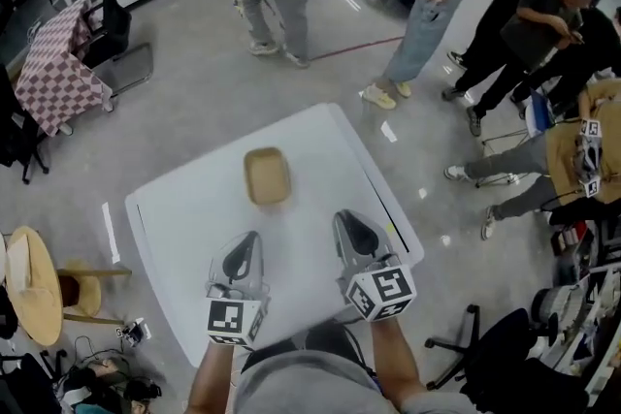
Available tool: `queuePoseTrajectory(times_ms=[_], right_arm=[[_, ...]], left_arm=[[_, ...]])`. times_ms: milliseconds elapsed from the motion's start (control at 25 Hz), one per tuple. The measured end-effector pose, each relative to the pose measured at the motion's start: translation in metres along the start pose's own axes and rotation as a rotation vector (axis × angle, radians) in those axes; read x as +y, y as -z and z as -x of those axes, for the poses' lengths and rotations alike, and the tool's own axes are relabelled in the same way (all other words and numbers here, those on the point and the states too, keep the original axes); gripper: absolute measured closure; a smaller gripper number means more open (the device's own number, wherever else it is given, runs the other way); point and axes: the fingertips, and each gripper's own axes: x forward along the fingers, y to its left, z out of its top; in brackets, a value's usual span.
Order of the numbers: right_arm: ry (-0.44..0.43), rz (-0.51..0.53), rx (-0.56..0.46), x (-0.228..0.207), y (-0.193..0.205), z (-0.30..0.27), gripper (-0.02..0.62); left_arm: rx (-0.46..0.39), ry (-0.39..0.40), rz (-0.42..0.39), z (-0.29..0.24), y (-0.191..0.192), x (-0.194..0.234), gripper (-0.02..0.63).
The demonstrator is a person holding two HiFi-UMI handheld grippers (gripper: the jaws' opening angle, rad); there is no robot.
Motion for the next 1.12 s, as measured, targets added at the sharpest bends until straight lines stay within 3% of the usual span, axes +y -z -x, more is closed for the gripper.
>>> queuePoseTrajectory(times_ms=[440,1120], right_arm=[[0.132,0.033,-0.013,-0.007,0.018,0.054,0.555],[0.223,-0.012,-0.009,-0.009,0.047,0.083,0.555]], left_arm=[[0.011,0.137,-0.023,0.001,0.001,-0.041,0.595],[0.062,0.221,-0.033,-0.003,0.020,-0.054,0.595]])
